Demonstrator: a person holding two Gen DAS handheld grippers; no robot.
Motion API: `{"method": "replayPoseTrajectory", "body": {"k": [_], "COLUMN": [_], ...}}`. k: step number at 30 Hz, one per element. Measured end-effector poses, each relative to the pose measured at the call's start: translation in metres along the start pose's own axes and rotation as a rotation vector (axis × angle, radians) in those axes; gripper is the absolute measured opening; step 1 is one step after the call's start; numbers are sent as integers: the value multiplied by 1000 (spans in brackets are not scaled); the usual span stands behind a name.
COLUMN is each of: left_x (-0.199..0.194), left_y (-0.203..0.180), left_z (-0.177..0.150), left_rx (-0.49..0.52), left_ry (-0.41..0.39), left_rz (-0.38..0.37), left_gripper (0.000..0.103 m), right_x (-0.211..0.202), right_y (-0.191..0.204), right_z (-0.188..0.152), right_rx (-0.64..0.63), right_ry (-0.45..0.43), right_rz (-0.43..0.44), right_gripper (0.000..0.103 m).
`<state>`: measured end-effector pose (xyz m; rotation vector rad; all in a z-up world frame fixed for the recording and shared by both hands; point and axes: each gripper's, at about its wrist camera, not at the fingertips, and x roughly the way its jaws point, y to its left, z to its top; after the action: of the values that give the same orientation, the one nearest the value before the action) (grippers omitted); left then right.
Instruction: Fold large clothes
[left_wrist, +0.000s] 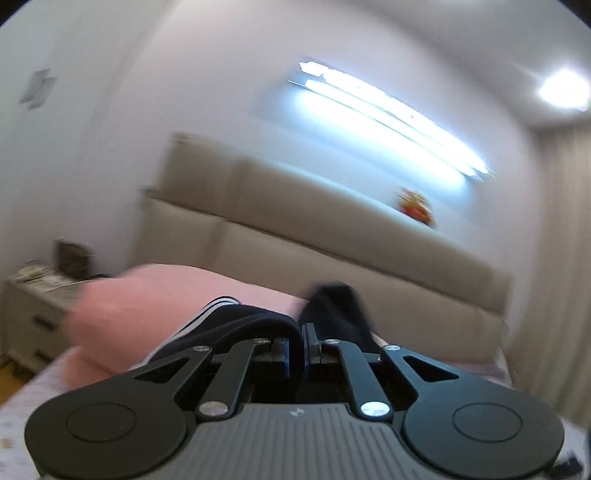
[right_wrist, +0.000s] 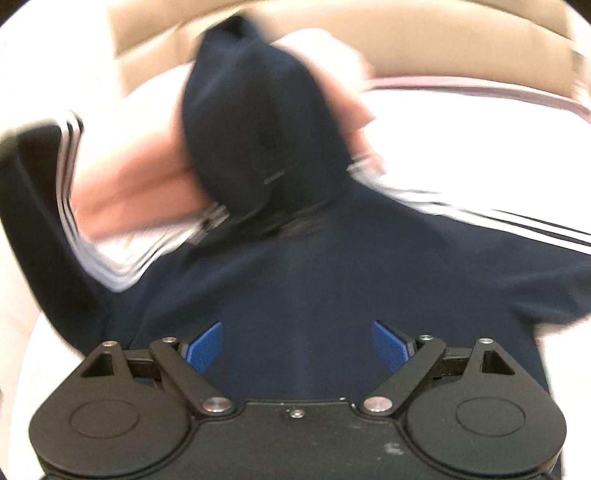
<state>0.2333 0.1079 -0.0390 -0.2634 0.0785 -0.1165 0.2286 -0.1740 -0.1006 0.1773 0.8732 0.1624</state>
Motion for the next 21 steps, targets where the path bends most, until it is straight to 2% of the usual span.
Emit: {"method": "replayPoseTrajectory", "body": {"k": [3,6,8,9,10,12,13,14,16,18,21], "left_x": [21,39,57,66,70,75,72,68,60,54,73], "left_y": [-60,-102,-118,-123,-118,-106,-96,-83,-52,-17,42], "left_z": [-31,-71,-98,-112,-123,-131,-131,-128,-113,-97,-78], "left_rx": [61,83,87,86,80,71,67,56,11,-40,-43], "left_ry": [91,201,341,440,519,631,653,665,670,658,651], "left_rz": [-96,-146,-183,-204,-218,-237,-245,-243,-205,-164,-29], "left_gripper": [8,15,35,40,47,53,61,73,85,86,86], "right_x": [-20,-27,-21,-17,-11,-4,0,2,14,26,55], "right_y": [-47,-85,-96,-96,-94,-85,-74,-66,-34,-2,55], "right_z": [8,12,16,17,19,23,25,28,28,27,21], "right_rx": [96,165,190,182,165,99,47,3,-122,-232,-390], "right_ry": [-58,-63,-38,-28,-19,-8,-9,-17,-28,-27,3], "right_rz": [-16,-10,22,39,51,77,84,84,91,106,138], "right_gripper": [103,103,103,103,103,103,103,103,103,103,103]}}
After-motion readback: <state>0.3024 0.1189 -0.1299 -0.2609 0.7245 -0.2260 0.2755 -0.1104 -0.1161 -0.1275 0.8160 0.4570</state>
